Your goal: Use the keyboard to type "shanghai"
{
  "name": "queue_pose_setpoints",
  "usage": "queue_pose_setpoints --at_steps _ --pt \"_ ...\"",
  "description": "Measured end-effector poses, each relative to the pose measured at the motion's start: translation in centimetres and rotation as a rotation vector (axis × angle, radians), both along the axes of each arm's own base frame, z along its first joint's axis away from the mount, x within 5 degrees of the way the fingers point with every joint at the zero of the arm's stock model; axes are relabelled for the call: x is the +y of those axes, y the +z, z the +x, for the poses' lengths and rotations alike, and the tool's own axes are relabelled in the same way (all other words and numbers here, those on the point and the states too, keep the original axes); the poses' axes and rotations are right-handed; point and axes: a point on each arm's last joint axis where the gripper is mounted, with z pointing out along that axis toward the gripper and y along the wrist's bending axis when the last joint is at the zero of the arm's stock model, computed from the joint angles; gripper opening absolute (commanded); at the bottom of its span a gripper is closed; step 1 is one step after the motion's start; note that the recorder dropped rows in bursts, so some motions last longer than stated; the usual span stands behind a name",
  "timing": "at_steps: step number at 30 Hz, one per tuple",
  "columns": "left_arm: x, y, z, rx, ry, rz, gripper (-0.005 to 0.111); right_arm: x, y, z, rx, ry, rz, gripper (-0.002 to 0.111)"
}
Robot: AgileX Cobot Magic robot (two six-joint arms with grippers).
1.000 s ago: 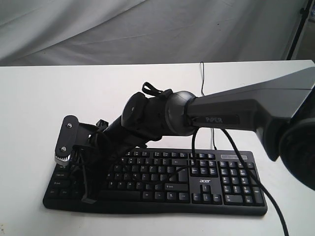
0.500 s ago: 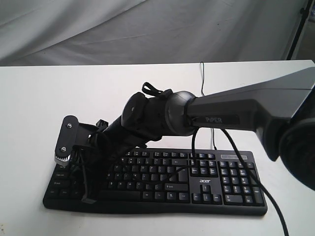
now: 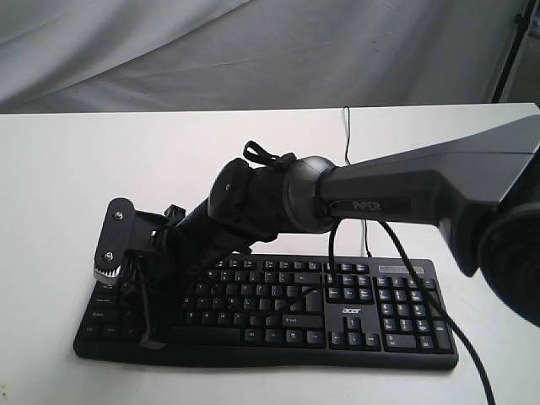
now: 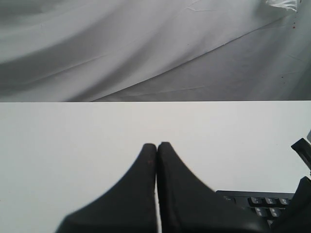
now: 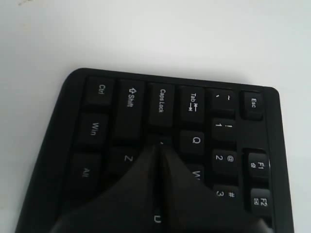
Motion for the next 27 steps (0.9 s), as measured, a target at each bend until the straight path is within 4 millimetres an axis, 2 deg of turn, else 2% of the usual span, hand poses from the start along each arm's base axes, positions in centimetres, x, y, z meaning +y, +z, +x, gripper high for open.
queue_pose_setpoints --at_steps 5,9,15,19,24,27 --pt "0.0 0.0 0.0 0.0 0.0 0.0 0.001 0.0 -0.1 0.0 0.002 0.0 -0.001 0.0" --pt "0.0 0.0 0.0 0.0 0.0 0.0 0.001 0.0 -0.9 0.1 0.008 -0.007 -0.008 0.0" --pt "0.0 0.0 0.0 0.0 0.0 0.0 0.001 0.0 -0.8 0.1 0.001 -0.008 -0.006 0.0" --pt "0.0 0.0 0.0 0.0 0.0 0.0 0.001 0.0 0.2 0.1 -0.016 0.001 0.003 0.0" --pt "0.0 0.0 0.0 0.0 0.0 0.0 0.001 0.0 0.3 0.0 -0.016 0.011 -0.001 0.0" --pt "0.0 0.0 0.0 0.0 0.0 0.0 0.001 -0.2 1.9 -0.1 -0.031 0.001 -0.001 0.0"
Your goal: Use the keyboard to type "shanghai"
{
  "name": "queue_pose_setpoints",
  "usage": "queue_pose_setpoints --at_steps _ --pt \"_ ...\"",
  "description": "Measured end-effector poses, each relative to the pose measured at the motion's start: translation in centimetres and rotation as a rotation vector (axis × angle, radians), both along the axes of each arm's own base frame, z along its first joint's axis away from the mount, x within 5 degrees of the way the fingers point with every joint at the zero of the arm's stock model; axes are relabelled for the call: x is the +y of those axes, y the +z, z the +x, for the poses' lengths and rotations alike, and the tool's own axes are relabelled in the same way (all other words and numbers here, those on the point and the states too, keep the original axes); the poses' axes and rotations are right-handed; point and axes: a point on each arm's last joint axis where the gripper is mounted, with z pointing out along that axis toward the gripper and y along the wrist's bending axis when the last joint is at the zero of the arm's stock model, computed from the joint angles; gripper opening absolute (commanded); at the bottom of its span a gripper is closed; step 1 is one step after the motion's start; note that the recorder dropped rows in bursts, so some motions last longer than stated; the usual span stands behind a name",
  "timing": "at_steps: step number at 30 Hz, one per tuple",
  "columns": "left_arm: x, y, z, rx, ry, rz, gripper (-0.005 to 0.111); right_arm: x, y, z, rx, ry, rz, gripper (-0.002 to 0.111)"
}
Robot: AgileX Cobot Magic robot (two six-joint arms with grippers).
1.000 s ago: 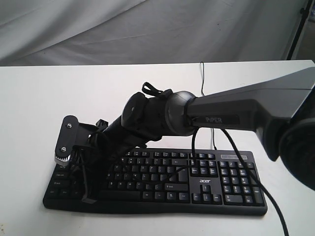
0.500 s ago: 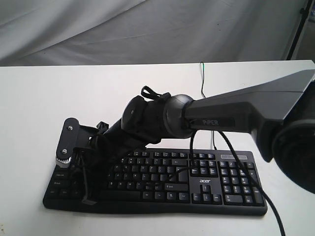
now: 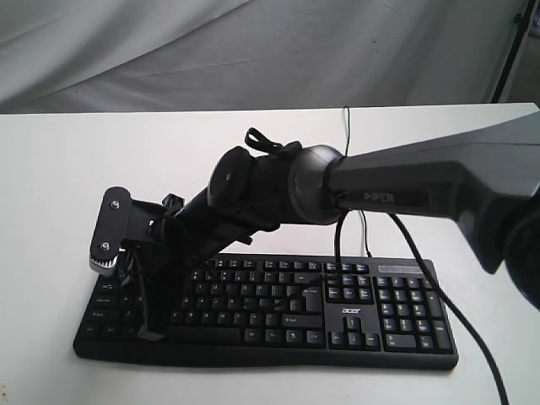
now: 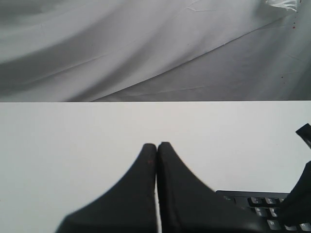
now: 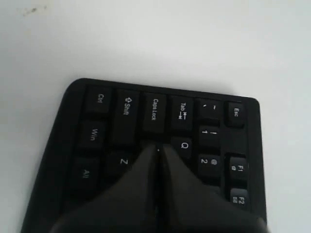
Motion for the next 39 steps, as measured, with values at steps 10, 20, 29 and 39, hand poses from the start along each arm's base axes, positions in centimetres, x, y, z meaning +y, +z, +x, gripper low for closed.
queue_pose_setpoints --at_steps 10,20,29,39 --pt "0.0 0.0 0.0 0.0 0.0 0.0 0.001 -0.4 2.2 -0.2 -0.013 -0.02 -0.006 0.0" --pt "0.0 0.0 0.0 0.0 0.0 0.0 0.001 -2.9 2.1 1.0 0.052 -0.073 -0.002 0.0" --pt "0.0 0.0 0.0 0.0 0.0 0.0 0.001 -4.9 1.7 0.2 0.08 -0.106 -0.025 0.0" --pt "0.0 0.0 0.0 0.0 0.0 0.0 0.001 -5.9 2.8 -1.2 0.04 -0.107 -0.037 0.0"
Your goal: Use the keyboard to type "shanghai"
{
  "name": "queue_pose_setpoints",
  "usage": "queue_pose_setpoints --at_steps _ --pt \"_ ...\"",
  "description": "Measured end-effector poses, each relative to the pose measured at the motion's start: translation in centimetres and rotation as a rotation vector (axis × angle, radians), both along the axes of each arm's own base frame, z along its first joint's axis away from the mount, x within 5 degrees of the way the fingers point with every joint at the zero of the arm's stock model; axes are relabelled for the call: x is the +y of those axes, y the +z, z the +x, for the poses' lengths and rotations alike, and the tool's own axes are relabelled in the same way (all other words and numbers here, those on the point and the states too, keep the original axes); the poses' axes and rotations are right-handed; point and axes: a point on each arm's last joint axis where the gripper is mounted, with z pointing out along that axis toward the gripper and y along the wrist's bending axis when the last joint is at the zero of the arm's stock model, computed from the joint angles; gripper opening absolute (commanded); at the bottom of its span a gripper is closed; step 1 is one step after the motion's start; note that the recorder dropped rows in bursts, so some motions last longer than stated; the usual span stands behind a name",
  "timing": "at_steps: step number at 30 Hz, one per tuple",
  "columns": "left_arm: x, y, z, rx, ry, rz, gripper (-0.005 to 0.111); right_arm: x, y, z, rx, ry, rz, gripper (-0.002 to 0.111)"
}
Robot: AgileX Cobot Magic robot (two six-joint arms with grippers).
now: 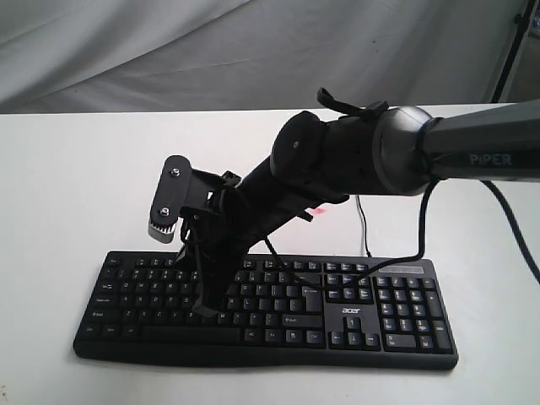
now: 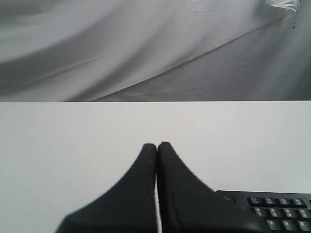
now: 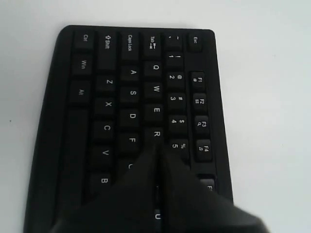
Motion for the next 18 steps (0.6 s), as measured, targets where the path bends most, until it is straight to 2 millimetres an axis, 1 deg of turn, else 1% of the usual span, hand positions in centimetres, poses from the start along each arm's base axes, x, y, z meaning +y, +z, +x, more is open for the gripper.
queue_pose_setpoints --at_steps 7,10,18 --pt "0.0 0.0 0.0 0.0 0.0 0.0 0.001 -0.21 -0.01 0.08 0.022 -0.027 0.009 0.0" --pt "0.0 0.0 0.0 0.0 0.0 0.0 0.001 -0.21 -0.39 0.11 0.035 -0.034 0.007 0.0" --pt "0.0 0.0 0.0 0.0 0.0 0.0 0.001 -0.42 -0.81 -0.25 0.033 0.047 -0.053 0.0"
